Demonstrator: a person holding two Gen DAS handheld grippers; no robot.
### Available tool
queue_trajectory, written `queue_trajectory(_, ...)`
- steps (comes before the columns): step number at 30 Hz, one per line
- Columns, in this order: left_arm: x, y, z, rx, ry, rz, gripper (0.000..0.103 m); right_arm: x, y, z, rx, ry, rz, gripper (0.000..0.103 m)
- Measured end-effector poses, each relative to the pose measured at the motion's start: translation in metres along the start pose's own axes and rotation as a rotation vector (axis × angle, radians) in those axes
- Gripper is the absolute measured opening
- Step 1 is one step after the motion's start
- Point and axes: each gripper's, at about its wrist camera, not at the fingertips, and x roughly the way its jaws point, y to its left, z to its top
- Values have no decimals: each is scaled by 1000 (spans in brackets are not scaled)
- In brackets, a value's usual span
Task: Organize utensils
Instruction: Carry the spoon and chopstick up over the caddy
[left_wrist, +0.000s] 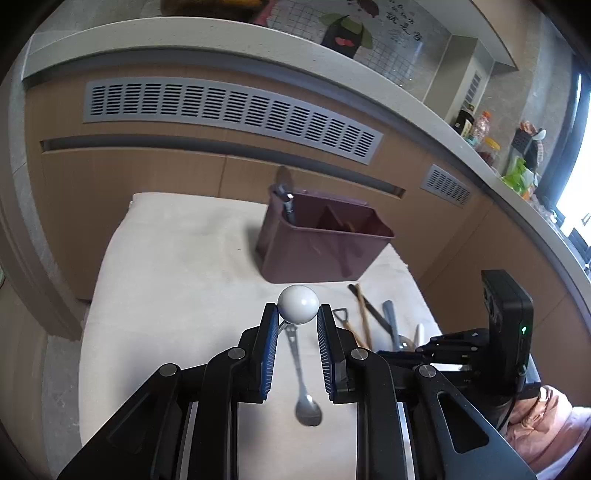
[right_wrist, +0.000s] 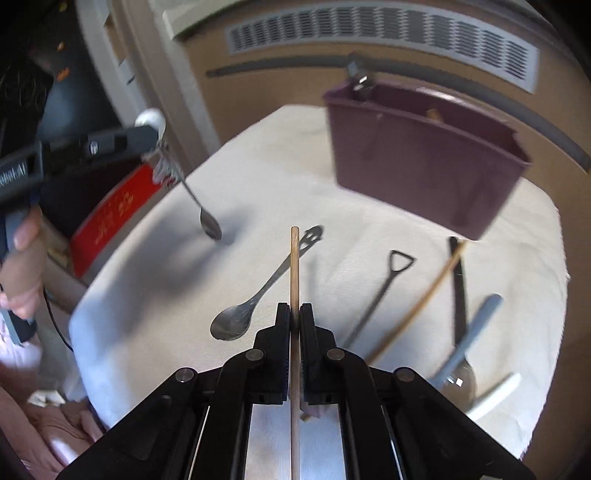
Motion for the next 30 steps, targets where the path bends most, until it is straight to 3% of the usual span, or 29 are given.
queue_trajectory(11,-10,-47,20,53,-16,-82,22,-57,-20,-1,105,-164,-16,4)
queue_trajectory(15,-19,-64,44,86,-59,-118,22,-90,-27,13,106,-273,-50,4)
queue_trajectory(22,-47,-111,129,234,-251,-161,22,-183,-40,89,83,-600,-159,4)
queue_trajectory(25,-47,-118,166,250,-318,-167,22,-214,-47,125,87,-747,-187,5)
queue_trajectory(30,-13,-102,201,207,-323,-191,22,-214,-65,167,103,-828,-218,5)
